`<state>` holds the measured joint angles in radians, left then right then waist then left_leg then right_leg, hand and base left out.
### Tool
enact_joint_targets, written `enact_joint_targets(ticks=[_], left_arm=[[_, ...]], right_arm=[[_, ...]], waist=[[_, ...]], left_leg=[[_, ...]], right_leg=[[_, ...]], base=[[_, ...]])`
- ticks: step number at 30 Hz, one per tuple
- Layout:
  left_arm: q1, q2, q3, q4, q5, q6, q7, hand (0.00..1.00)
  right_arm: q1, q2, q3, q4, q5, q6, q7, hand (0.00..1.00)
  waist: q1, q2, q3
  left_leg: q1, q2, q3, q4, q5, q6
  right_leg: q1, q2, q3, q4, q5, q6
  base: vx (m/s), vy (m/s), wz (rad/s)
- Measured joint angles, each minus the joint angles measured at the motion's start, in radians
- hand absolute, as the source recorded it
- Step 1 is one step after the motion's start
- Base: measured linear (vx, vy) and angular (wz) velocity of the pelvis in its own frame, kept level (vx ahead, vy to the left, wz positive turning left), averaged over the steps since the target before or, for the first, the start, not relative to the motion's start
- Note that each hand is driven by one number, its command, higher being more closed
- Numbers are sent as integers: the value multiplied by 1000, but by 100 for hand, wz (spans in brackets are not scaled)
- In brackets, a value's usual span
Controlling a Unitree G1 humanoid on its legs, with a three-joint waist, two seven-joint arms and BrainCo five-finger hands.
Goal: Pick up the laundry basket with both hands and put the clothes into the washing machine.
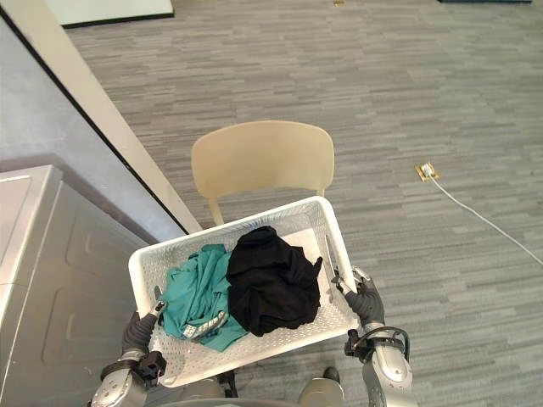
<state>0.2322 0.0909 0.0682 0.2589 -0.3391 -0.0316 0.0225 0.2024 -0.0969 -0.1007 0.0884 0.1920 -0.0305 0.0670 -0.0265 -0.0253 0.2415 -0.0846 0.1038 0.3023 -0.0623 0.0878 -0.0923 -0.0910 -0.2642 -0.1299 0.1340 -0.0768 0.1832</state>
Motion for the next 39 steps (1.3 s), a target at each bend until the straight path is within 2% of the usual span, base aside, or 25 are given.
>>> enact_joint_targets(ticks=[2,9,15,21,22,23,24,30,33,39], left_arm=[[-163,22,-10,163,0,0,20,100],[-483,112,-28,390,-3,1,80,100],[-715,208,-68,528,-14,-1,112,100],[-815,239,-108,594,-12,3,113,100],[-826,241,-108,608,-10,6,113,0],[-830,243,-108,614,-10,6,114,0],[-834,248,-108,617,-10,7,116,0],[-847,241,-104,617,-25,2,163,0],[-851,231,-96,616,-43,-20,199,0],[-850,229,-96,614,-45,-22,202,0]], right_arm=[[-125,-19,1,117,0,12,-44,100],[-387,-40,34,299,17,9,-143,100],[-569,-41,68,402,35,7,-221,100],[-650,-66,88,471,56,5,-249,100],[-658,-66,90,478,65,4,-252,100],[-662,-66,94,480,67,3,-257,100],[-669,-66,101,480,71,3,-262,0],[-690,-45,80,519,93,-11,-286,0],[-701,-48,78,529,92,-9,-287,0],[-702,-49,61,547,93,-9,-286,0]], waist=[[-7,4,49],[-11,7,144],[-3,17,190],[3,27,206],[2,29,207],[1,29,207],[2,29,207],[0,33,212],[1,35,213],[0,41,217]], left_leg=[[-31,5,-12,-11,31,7],[-99,6,-13,2,54,16],[-165,14,-19,10,68,18],[-194,17,-26,-1,86,8],[-193,18,-26,-4,90,6],[-193,17,-25,-9,97,-1],[-195,18,-26,-13,104,-5],[-195,22,-26,-29,114,-16],[-195,22,-25,-30,114,-16],[-180,22,-17,-30,115,-16]], right_leg=[[-31,9,0,0,17,-5],[-100,12,19,1,45,-14],[-161,20,20,3,63,-21],[-196,24,22,5,64,-22],[-198,25,23,5,64,-22],[-200,25,24,5,65,-24],[-207,26,26,6,67,-27],[-220,32,32,12,68,-29],[-226,33,42,19,68,-29],[-221,33,51,20,70,-28]], base=[[-131,1,8],[-56,20,-2],[-17,3,0],[0,0,0],[0,0,0],[-5,-1,-4],[-11,-5,-8],[-5,1,-2],[-8,5,-4],[9,2,-4]])
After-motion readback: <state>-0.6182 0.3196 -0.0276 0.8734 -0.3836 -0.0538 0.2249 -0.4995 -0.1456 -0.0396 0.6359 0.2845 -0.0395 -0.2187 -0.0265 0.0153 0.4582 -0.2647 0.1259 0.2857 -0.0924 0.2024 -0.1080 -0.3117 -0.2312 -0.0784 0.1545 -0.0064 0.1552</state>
